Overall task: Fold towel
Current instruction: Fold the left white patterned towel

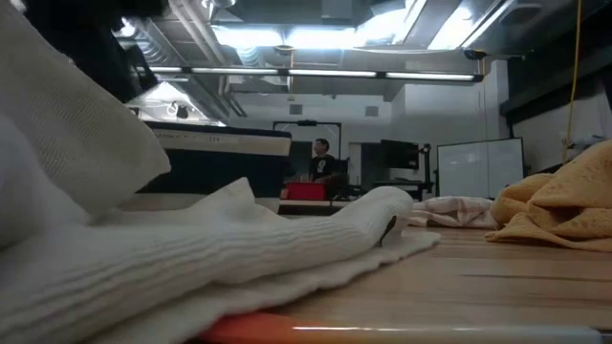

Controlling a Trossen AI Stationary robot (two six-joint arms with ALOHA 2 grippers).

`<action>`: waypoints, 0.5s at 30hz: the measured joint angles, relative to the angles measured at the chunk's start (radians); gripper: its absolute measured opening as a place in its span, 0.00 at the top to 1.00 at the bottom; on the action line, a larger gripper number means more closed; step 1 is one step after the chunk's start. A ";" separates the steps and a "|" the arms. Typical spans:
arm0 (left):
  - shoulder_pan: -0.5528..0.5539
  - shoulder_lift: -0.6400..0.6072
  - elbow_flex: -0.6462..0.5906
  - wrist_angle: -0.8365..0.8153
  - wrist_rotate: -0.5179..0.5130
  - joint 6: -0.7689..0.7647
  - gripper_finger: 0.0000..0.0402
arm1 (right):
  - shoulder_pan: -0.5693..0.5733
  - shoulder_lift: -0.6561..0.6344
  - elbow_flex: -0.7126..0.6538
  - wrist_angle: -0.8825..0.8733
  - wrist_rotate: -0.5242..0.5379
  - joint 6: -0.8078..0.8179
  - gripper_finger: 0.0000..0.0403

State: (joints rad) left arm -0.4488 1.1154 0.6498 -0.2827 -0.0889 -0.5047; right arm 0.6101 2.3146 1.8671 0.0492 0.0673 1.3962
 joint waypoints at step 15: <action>-0.330 0.062 0.006 0.076 0.172 -0.050 0.93 | -0.002 0.000 0.000 0.014 0.011 -0.152 0.86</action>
State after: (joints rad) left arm -0.7790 1.1778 0.6556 -0.2062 0.0835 -0.5547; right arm 0.6083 2.3146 1.8671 0.0628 0.0784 1.2438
